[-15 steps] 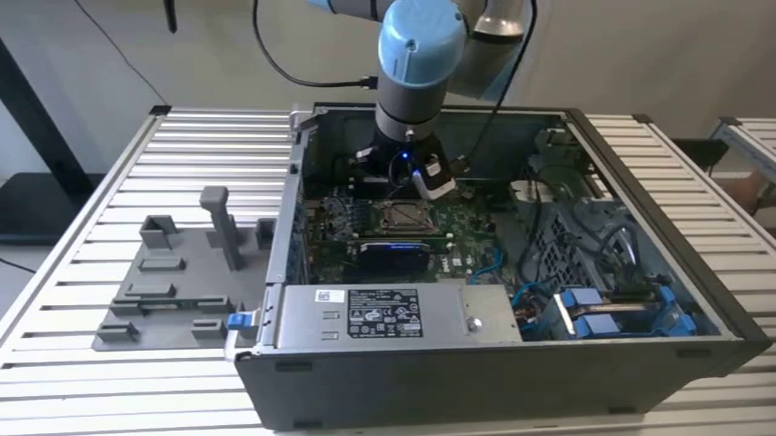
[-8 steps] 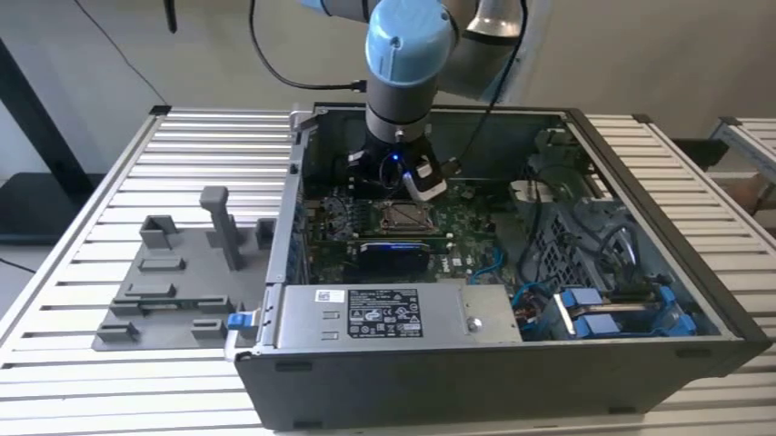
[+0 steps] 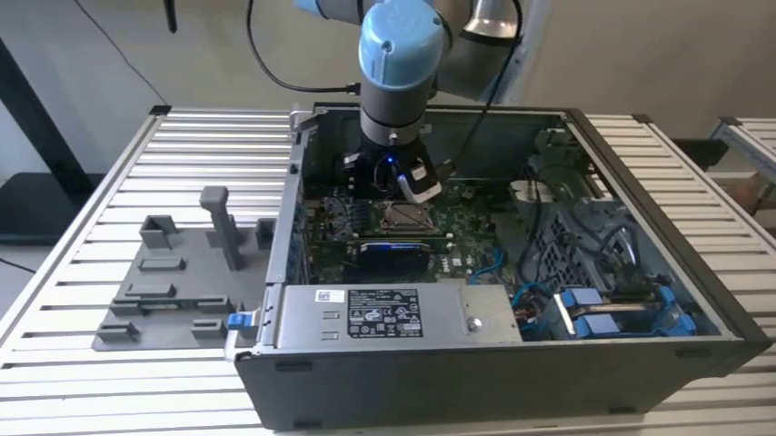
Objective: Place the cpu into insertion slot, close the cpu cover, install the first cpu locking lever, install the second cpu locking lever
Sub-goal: 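Install the first cpu locking lever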
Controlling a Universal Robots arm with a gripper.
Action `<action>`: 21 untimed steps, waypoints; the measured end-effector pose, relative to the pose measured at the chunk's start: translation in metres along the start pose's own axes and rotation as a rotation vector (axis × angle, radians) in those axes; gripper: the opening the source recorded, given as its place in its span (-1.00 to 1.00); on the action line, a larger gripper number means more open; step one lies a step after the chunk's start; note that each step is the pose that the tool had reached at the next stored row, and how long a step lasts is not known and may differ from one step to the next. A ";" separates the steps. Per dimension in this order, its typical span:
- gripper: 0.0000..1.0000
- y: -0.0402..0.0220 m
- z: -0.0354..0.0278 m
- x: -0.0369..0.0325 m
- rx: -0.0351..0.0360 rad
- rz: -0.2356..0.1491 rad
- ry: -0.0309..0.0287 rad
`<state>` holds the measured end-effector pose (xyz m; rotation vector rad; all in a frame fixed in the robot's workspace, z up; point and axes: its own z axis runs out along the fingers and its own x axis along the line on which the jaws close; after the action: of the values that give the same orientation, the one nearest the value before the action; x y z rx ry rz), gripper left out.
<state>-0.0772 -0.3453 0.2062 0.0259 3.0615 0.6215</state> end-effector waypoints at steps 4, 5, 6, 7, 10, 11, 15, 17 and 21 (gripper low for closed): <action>-0.79 -0.0013 0.0029 0.0001 0.0000 0.000 0.0000; -0.79 -0.0016 0.0036 0.0001 0.0000 0.000 0.0000; -0.79 -0.0019 0.0043 0.0001 0.0001 0.000 0.0000; -0.79 -0.0023 0.0052 0.0001 0.0002 0.000 0.0001; -0.79 -0.0035 0.0079 0.0002 0.0004 0.000 0.0002; -0.79 -0.0039 0.0088 0.0002 0.0003 0.000 0.0002; -0.79 -0.0049 0.0112 -0.0011 0.0004 0.000 0.0003; -0.79 -0.0050 0.0116 -0.0026 0.0004 0.000 0.0003; -0.79 -0.0053 0.0124 -0.0062 0.0002 0.000 0.0002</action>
<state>-0.0708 -0.3454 0.1928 0.0262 3.0618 0.6212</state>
